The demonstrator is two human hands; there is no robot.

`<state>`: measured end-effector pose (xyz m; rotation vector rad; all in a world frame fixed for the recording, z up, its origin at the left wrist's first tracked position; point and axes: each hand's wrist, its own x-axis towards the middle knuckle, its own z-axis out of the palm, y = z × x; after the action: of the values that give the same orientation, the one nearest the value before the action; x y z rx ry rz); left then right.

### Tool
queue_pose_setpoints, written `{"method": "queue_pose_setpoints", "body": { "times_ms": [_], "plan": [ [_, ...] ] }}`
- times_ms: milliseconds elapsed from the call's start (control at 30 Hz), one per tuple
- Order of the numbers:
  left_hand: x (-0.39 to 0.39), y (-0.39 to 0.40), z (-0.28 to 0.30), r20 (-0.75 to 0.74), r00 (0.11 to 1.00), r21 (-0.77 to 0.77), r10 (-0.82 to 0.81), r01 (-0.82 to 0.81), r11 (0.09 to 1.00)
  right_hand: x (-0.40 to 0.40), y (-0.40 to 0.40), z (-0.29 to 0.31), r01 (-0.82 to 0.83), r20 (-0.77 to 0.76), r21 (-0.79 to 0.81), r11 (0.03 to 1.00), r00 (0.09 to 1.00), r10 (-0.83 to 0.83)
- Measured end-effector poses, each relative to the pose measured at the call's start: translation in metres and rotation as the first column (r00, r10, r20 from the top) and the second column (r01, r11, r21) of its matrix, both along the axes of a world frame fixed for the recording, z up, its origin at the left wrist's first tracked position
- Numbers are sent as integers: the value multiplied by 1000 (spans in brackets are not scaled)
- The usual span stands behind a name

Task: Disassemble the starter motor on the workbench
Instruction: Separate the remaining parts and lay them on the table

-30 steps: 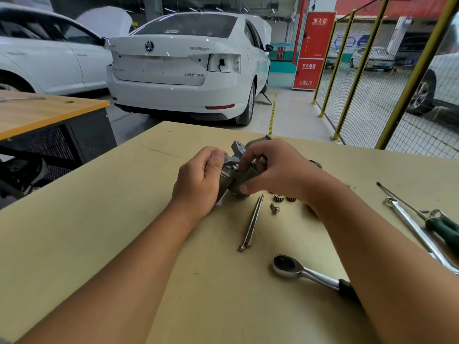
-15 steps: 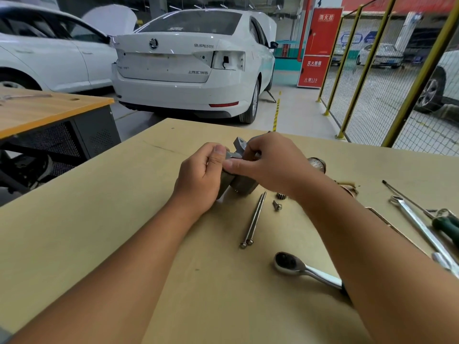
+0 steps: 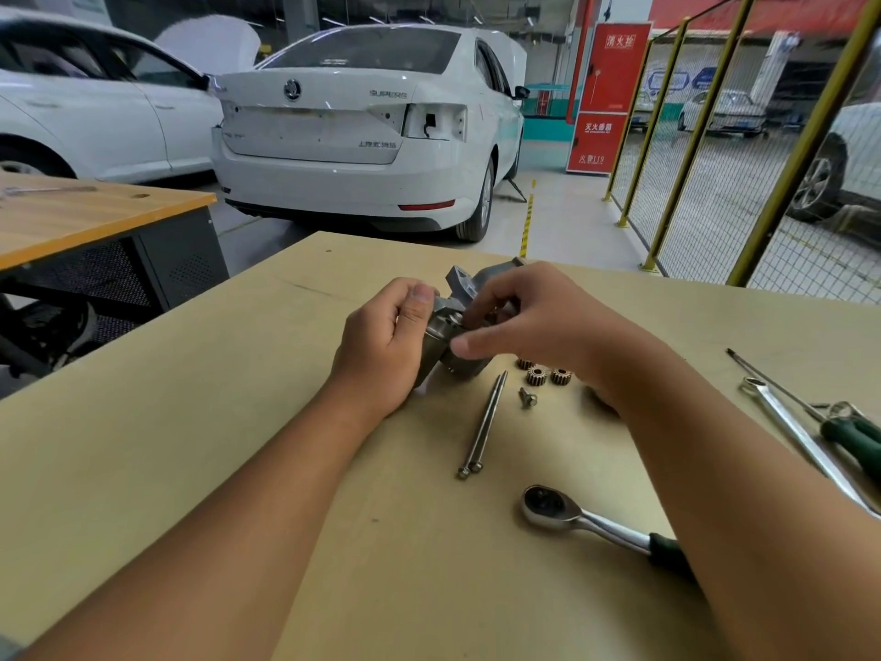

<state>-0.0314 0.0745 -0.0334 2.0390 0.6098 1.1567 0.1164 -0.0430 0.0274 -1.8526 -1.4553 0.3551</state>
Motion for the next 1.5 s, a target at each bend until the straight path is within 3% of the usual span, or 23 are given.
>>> {"method": "queue_pose_setpoints", "body": {
  "times_ms": [100, 167, 300, 433, 500, 633, 733, 833, 933, 1000, 1167, 1333, 1433, 1500],
  "plan": [
    [0, 1, 0, -6, 1000, -5, -14, 14, 1000, -7, 8, -6, 31, 53, 83, 996, 998, -36],
    [0, 1, 0, 2, 1000, -11, -11, 11, 1000, -7, 9, -4, 49, 102, 57, 997, 993, -55],
    [0, -1, 0, 11, 1000, 8, -12, 12, 1000, 4, 0, 1, -46, -32, -33, 998, 998, 45],
    [-1, 0, 1, -7, 1000, -14, -25, 25, 1000, -13, 14, -9, 126, 162, 107, 986, 976, -143],
    [-1, 1, 1, -10, 1000, -7, -16, 16, 1000, -15, 16, -9, 139, 232, 97, 986, 960, -158],
    [-1, 1, -1, 2, 1000, 22, 3, -3, 1000, 3, 2, -2, -11, 147, -13, 1000, 989, 13],
    [0, 2, -1, -20, 1000, 13, 4, -3, 1000, -5, 7, -6, 12, 130, 77, 997, 991, -22],
    [0, 3, -1, -9, 1000, 4, 4, -4, 1000, -8, 13, -8, 60, 207, 101, 993, 975, -80],
    [0, 2, -2, 5, 1000, 16, 10, -10, 1000, 3, 5, -5, -14, 104, 11, 1000, 994, 12],
    [0, 1, -2, -1, 1000, 24, 4, -4, 1000, 5, 1, -6, -33, 62, 32, 999, 998, 31],
    [1, 2, -1, -2, 1000, -6, 3, -3, 1000, -6, 13, -11, 59, 288, 102, 993, 954, -86],
    [1, 2, -2, 4, 1000, 3, 14, -14, 1000, 3, 4, -8, -1, 207, 30, 1000, 978, -5],
    [1, 3, -2, -2, 1000, -9, -3, 3, 1000, -9, 13, -12, 77, 291, 125, 989, 950, -111],
    [1, 3, -2, 1, 1000, 1, 5, -5, 1000, -11, 14, -10, 71, 353, 105, 992, 930, -104]
  ]
}}
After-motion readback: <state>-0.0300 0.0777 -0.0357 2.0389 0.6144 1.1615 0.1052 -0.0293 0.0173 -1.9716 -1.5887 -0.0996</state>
